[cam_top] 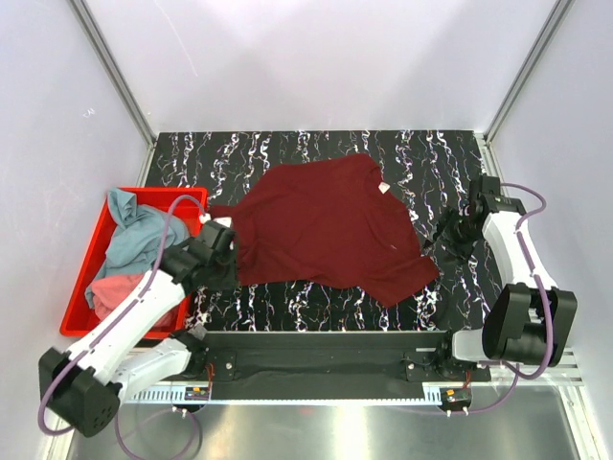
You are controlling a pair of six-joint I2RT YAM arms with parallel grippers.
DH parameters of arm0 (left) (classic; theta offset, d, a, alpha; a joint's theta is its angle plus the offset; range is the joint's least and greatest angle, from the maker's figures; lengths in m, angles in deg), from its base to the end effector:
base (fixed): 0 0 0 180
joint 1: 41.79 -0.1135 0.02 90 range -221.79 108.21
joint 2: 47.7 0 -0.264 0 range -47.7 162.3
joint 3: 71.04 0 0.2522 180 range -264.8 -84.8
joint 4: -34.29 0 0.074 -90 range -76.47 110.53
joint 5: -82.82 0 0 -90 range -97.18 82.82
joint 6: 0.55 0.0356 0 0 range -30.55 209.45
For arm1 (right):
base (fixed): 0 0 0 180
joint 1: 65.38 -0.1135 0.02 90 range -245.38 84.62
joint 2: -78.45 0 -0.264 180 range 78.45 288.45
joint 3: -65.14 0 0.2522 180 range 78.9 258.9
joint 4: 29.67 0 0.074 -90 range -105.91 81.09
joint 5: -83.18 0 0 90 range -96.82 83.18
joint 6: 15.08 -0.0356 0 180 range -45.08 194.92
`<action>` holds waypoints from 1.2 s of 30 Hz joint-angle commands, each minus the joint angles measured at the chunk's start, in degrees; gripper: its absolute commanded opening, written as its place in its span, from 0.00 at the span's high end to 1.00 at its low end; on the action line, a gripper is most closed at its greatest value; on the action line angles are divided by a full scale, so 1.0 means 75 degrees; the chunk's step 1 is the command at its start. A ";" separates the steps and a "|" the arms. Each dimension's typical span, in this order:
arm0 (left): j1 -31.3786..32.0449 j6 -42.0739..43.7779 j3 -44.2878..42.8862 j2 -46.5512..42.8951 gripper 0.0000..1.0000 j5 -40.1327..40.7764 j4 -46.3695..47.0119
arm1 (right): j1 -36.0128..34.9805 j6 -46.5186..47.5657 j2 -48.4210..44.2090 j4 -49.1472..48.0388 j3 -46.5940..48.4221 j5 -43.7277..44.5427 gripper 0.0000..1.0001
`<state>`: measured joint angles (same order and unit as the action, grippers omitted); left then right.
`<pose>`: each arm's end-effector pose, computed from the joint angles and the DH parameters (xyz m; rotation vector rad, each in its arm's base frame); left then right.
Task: Fold and stack the t-shirts
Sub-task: Flatten the tshirt out
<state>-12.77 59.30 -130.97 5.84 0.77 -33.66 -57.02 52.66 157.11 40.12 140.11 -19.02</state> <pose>0.1474 -0.0761 0.2578 -0.0725 2.6374 -0.1706 0.2491 -0.0290 0.2518 0.7125 2.7708 0.3537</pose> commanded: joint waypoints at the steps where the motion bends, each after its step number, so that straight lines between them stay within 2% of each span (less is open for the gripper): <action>1: 0.0046 -0.0525 0.0144 0.0395 0.69 -0.0509 0.1024 | -0.0001 0.0085 -0.0291 0.0088 -0.0110 -0.0492 0.34; 4: 0.0045 -0.1110 0.0367 0.1168 0.58 -0.0287 0.1366 | -0.0001 0.0039 -0.0408 0.0088 -0.0099 -0.0703 0.34; 7: -0.0130 -0.1545 0.0846 0.1556 0.57 -0.0192 0.2288 | -0.0001 0.0003 -0.0561 0.0111 -0.0087 -0.0845 0.34; 10: -0.0399 -0.1757 0.1257 0.1720 0.52 -0.0262 0.2935 | -0.0001 -0.0032 -0.0736 0.0158 -0.0134 -0.0857 0.34; 12: -0.0586 -0.1746 0.1212 0.2105 0.51 -0.0170 0.2949 | -0.0001 -0.0044 -0.0842 0.0182 -0.0204 -0.0810 0.34; 17: -0.1032 -0.1734 0.1164 0.2576 0.53 0.0042 0.3100 | -0.0001 -0.0020 -0.0924 0.0182 -0.0321 -0.0787 0.34; 24: -0.1138 -0.1792 0.0965 0.2987 0.55 0.0265 0.3042 | -0.0001 -0.0032 -0.0749 0.0065 -0.0286 -0.0822 0.34; 31: -0.1243 -0.1991 0.1199 0.3314 0.55 -0.0016 0.3439 | -0.0001 -0.0044 -0.0597 -0.0006 -0.0240 -0.0822 0.34; 32: -0.1302 -0.1968 0.1234 0.3349 0.56 -0.0132 0.3522 | -0.0001 -0.0044 -0.0550 -0.0006 -0.0228 -0.0810 0.35; 36: -0.1443 -0.1863 0.1281 0.3619 0.74 -0.0157 0.3710 | -0.0002 -0.0044 -0.0374 0.0216 -0.0111 -0.0471 0.34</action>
<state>-22.70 45.44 -122.31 29.84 0.04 -9.27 -57.02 52.40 153.41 41.00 137.68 -24.14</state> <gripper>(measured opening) 0.310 0.655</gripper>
